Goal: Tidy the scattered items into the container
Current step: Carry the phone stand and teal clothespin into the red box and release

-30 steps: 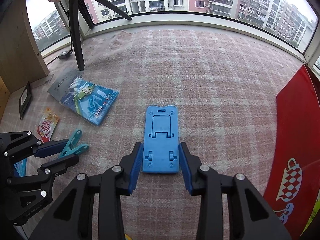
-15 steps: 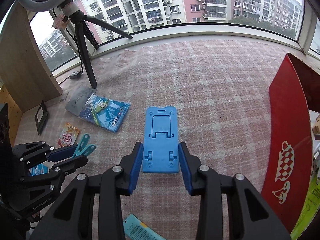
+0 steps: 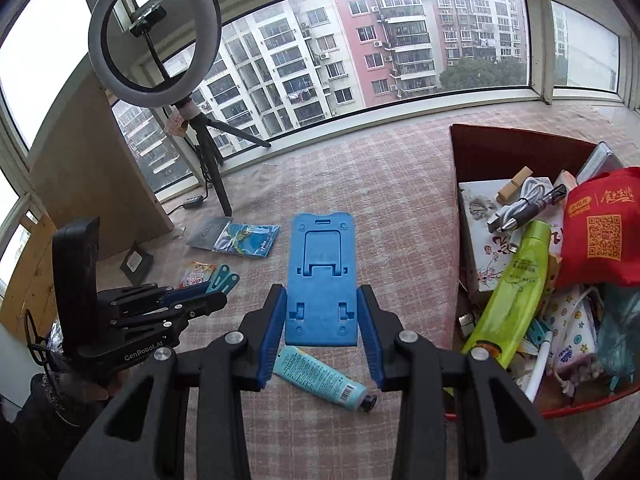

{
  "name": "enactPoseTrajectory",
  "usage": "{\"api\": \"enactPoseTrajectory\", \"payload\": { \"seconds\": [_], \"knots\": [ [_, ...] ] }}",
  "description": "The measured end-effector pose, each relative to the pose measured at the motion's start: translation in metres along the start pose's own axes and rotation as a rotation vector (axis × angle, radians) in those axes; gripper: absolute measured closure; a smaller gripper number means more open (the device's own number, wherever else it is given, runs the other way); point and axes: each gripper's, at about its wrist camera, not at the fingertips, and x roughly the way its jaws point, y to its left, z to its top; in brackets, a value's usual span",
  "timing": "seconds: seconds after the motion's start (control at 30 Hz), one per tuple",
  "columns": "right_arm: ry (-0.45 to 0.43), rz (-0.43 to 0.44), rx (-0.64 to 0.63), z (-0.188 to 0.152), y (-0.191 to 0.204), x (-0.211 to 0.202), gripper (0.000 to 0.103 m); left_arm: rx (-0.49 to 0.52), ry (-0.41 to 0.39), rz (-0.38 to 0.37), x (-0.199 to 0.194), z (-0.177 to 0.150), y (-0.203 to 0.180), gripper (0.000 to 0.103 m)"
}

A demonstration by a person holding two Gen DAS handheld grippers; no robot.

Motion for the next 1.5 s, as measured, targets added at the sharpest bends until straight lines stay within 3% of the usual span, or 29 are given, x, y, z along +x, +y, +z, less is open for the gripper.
{"api": "enactPoseTrajectory", "payload": {
  "seconds": [0.1,0.33,0.6,0.7,0.77,0.8,0.83,0.97,1.2,1.5],
  "knots": [
    [-0.064,-0.05,0.077,-0.005,-0.031,-0.034,0.068,0.04,-0.012,-0.027,0.002,0.014,-0.033,0.085],
    [-0.127,-0.195,0.124,-0.013,-0.078,-0.077,0.068,0.13,-0.043,-0.101,0.007,0.045,-0.111,0.085],
    [-0.202,-0.284,0.159,-0.01,-0.104,-0.118,0.068,0.206,-0.077,-0.17,0.009,0.072,-0.185,0.085],
    [-0.201,-0.299,0.141,-0.007,-0.105,-0.122,0.067,0.211,-0.042,-0.168,0.018,0.083,-0.198,0.083],
    [-0.21,-0.361,0.13,-0.005,-0.102,-0.126,0.054,0.179,-0.042,-0.136,0.019,0.09,-0.2,0.074],
    [-0.23,-0.387,0.136,-0.004,-0.101,-0.131,0.037,0.162,-0.055,-0.139,0.016,0.092,-0.198,0.072],
    [-0.267,-0.396,0.142,-0.005,-0.099,-0.139,0.034,0.151,-0.063,-0.144,0.013,0.093,-0.195,0.073],
    [-0.351,-0.374,0.178,-0.006,-0.102,-0.16,0.034,0.166,-0.084,-0.127,0.003,0.092,-0.186,0.073],
    [-0.326,-0.299,0.235,-0.006,-0.107,-0.16,0.034,0.134,-0.126,-0.094,-0.023,0.086,-0.157,0.075],
    [-0.325,-0.254,0.136,-0.005,-0.075,-0.163,0.034,0.062,-0.163,0.009,-0.073,0.064,-0.089,0.075]
  ]
}}
